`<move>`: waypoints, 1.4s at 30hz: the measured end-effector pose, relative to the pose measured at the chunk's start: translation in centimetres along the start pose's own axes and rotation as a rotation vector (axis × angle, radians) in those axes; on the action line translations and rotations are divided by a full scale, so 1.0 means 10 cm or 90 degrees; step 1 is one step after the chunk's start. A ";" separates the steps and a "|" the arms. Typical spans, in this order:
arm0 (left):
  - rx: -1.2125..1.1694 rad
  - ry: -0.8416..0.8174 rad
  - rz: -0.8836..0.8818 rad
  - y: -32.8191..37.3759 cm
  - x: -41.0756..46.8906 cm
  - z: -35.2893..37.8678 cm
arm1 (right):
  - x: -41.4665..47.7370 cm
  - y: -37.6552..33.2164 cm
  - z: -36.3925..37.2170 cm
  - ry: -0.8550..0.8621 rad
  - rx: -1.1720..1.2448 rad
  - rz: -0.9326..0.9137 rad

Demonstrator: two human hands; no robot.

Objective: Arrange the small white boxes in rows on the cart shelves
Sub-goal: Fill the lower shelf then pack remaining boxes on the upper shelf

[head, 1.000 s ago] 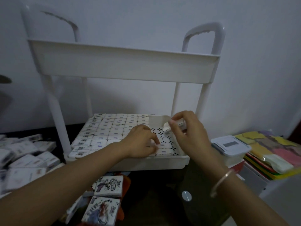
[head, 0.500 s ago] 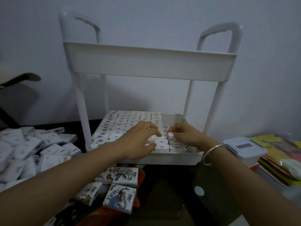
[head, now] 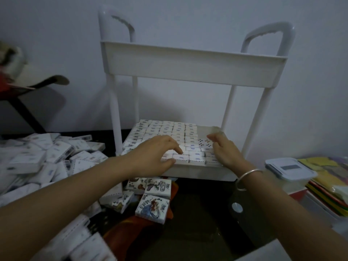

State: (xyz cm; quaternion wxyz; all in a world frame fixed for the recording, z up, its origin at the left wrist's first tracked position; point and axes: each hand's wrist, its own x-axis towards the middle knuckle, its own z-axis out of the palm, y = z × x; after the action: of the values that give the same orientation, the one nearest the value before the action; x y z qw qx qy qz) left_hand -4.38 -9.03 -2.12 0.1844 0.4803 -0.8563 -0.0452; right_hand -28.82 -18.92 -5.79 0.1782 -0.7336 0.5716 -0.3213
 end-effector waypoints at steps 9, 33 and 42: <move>-0.043 -0.026 -0.087 -0.03 -1.14 -0.42 | -1.26 -1.09 0.33 -0.043 0.019 -0.325; 0.129 0.146 -0.116 -0.21 -2.57 -0.28 | -2.10 -1.31 1.07 -0.228 0.121 -0.156; -0.133 0.214 -0.083 0.07 -1.95 -0.28 | -2.03 -1.16 0.79 -0.252 0.443 0.017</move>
State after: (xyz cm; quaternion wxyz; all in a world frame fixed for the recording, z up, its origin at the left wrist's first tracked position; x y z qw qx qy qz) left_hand 5.20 8.01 -4.65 0.3700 0.5140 -0.7712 -0.0649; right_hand -17.92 2.86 -9.63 0.5273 -0.6694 0.3928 -0.3458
